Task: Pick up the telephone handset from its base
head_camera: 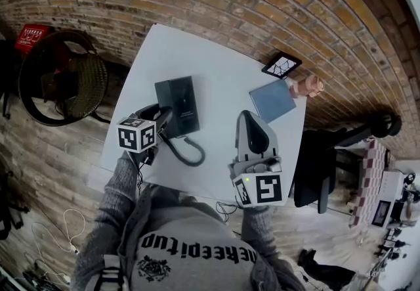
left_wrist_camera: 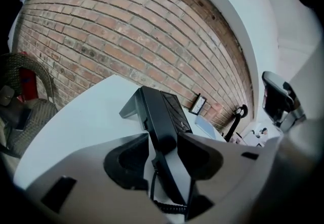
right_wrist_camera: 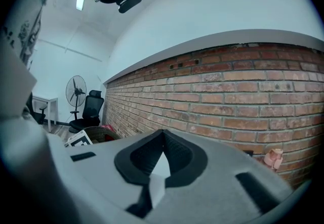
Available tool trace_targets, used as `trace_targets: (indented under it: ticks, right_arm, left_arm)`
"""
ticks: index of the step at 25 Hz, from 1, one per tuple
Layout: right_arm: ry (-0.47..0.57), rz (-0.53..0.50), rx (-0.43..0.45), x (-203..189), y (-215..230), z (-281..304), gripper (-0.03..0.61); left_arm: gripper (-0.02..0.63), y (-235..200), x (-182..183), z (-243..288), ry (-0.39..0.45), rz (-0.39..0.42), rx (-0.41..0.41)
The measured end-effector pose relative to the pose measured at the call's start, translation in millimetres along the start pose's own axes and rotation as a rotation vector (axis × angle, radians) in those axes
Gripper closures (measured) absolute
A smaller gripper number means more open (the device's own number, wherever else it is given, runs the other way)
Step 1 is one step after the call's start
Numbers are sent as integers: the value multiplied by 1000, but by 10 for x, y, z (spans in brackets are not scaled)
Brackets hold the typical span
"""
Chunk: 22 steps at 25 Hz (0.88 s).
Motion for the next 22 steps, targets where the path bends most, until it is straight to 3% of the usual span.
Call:
trace_targets:
  ticks: [9, 15, 22]
  right_arm:
    - [4, -4, 3, -19, 26, 0, 574]
    - [5, -8, 12, -21, 9, 25, 574]
    - [22, -2, 16, -42, 58, -25, 574]
  left_arm:
    - [472, 26, -9, 17, -6, -34, 15]
    - [518, 41, -6, -39, 18, -140, -19]
    - [544, 253, 81, -190, 79, -96, -46]
Point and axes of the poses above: the fingertips, and each gripper's own axes: z forward along the fingers, y to its right, x out of its top, the point moved 6 cm from there along -z, backward along the fingers, and after that the axes turned 12 degrees about -z, right-handed, at the moved point
